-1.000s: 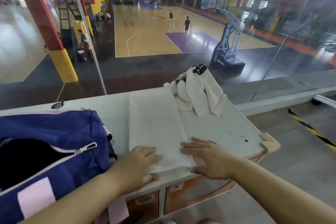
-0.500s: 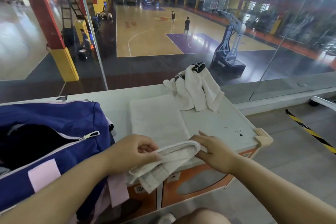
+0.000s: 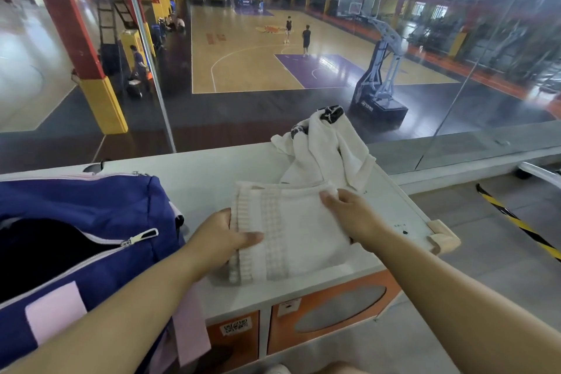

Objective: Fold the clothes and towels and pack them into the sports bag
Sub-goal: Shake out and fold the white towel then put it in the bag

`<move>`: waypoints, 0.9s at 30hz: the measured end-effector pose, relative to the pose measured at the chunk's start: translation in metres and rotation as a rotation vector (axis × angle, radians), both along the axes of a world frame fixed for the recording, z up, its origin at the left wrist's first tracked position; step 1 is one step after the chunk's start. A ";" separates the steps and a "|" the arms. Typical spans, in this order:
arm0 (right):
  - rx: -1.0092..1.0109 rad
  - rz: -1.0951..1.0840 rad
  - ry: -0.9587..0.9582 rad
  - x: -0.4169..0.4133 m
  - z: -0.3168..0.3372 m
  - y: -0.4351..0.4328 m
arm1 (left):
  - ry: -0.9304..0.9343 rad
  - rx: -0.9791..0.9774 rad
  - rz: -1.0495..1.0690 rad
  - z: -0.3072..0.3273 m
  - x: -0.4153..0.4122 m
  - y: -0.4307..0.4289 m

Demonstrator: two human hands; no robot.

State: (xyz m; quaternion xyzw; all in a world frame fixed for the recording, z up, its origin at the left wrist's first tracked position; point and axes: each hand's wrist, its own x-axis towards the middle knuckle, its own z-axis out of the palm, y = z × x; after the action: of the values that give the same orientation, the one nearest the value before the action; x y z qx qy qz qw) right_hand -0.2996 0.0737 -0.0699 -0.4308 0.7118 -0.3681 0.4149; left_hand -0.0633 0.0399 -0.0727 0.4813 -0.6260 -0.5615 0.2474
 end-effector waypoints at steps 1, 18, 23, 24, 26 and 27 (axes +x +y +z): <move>0.025 -0.007 -0.040 -0.001 -0.001 -0.001 | -0.028 0.000 0.055 -0.007 -0.003 -0.005; 0.018 -0.012 0.731 0.007 -0.030 -0.011 | -0.476 -0.501 0.224 -0.043 -0.012 -0.032; -0.452 0.353 0.896 0.002 -0.032 0.012 | -0.556 -0.887 -0.218 -0.035 -0.001 -0.014; -0.406 0.469 0.904 0.002 -0.034 0.017 | -0.612 -0.856 -0.346 -0.038 0.001 -0.011; -0.233 0.632 0.912 -0.001 -0.039 0.024 | -0.718 -0.793 -0.507 -0.045 0.005 -0.008; -0.178 0.658 0.906 -0.003 -0.042 0.027 | -0.731 -0.798 -0.520 -0.046 0.006 -0.007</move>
State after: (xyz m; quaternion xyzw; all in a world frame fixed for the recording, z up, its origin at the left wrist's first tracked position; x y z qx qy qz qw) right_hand -0.3029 0.1004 -0.1121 -0.7783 0.6132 -0.0563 0.1228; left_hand -0.0575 0.0333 -0.1187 0.3444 -0.9302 -0.1231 0.0322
